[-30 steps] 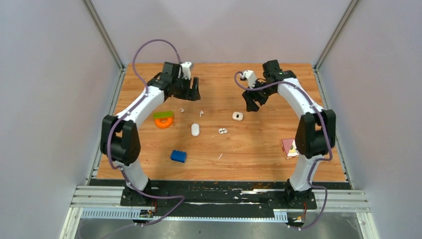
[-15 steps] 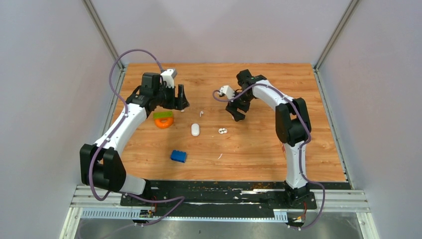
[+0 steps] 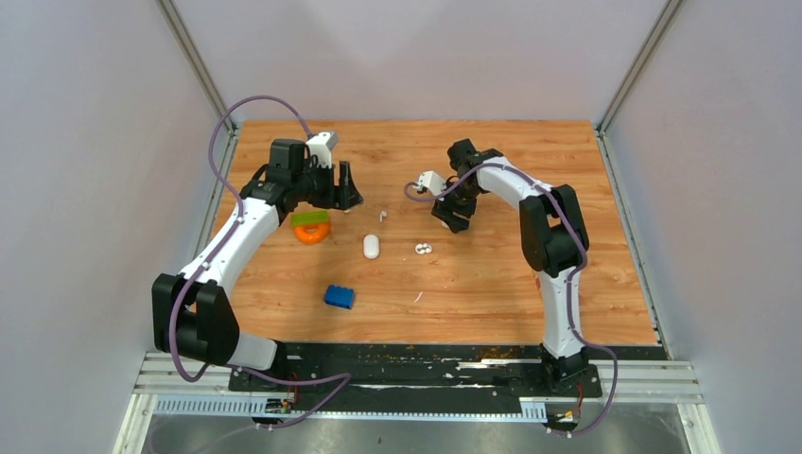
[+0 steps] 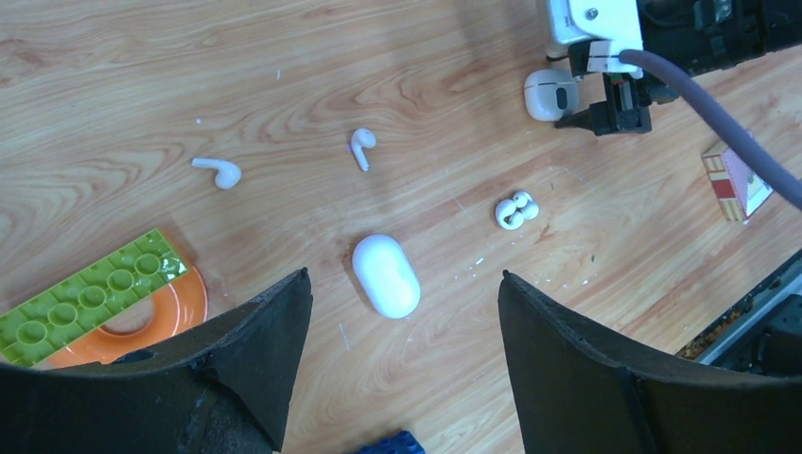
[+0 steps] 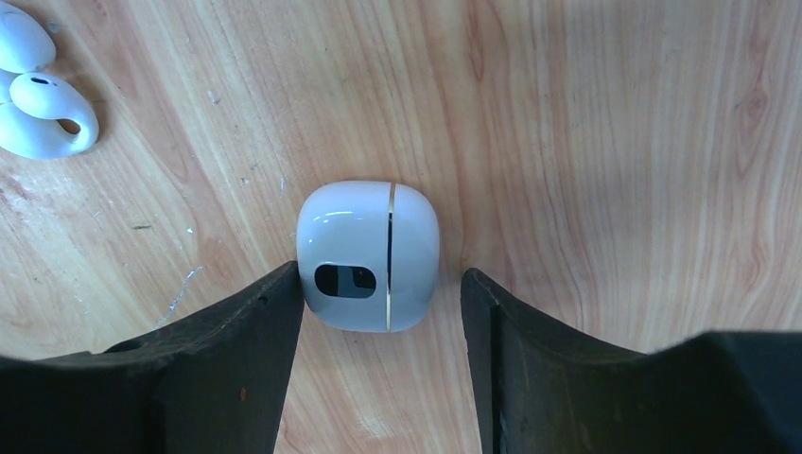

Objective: Insert the wireless bluetooth earbuds into the charging case
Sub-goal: Pick up the charging case at the center of the board.

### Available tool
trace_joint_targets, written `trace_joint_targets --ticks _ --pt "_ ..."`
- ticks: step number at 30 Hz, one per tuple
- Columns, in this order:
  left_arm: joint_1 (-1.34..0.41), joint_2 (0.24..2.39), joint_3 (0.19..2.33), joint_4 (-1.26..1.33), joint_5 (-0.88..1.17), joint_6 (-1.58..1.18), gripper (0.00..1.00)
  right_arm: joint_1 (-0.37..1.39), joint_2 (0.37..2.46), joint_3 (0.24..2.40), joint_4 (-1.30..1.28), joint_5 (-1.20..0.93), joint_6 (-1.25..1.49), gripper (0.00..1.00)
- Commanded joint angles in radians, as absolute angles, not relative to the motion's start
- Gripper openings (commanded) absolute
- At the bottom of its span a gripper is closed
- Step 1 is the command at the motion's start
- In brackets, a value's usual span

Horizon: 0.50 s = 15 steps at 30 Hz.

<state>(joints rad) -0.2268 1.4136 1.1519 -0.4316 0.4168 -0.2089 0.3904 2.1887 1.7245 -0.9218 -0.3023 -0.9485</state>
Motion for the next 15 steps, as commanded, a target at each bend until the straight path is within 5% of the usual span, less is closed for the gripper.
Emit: trace_joint_targets --ticks 1,7,15 --pt "-0.222 1.412 1.144 -0.378 0.454 -0.238 0.79 0.411 2.152 1.682 -0.849 -0.306 -0.97 0.62" --pt "-0.222 1.435 1.151 -0.377 0.477 -0.232 0.79 0.424 2.126 1.681 -0.87 -0.349 -0.968 0.41" --pt "-0.222 1.458 1.14 -0.275 0.632 -0.273 0.78 0.444 1.8 1.615 -0.836 -0.469 -0.934 0.39"
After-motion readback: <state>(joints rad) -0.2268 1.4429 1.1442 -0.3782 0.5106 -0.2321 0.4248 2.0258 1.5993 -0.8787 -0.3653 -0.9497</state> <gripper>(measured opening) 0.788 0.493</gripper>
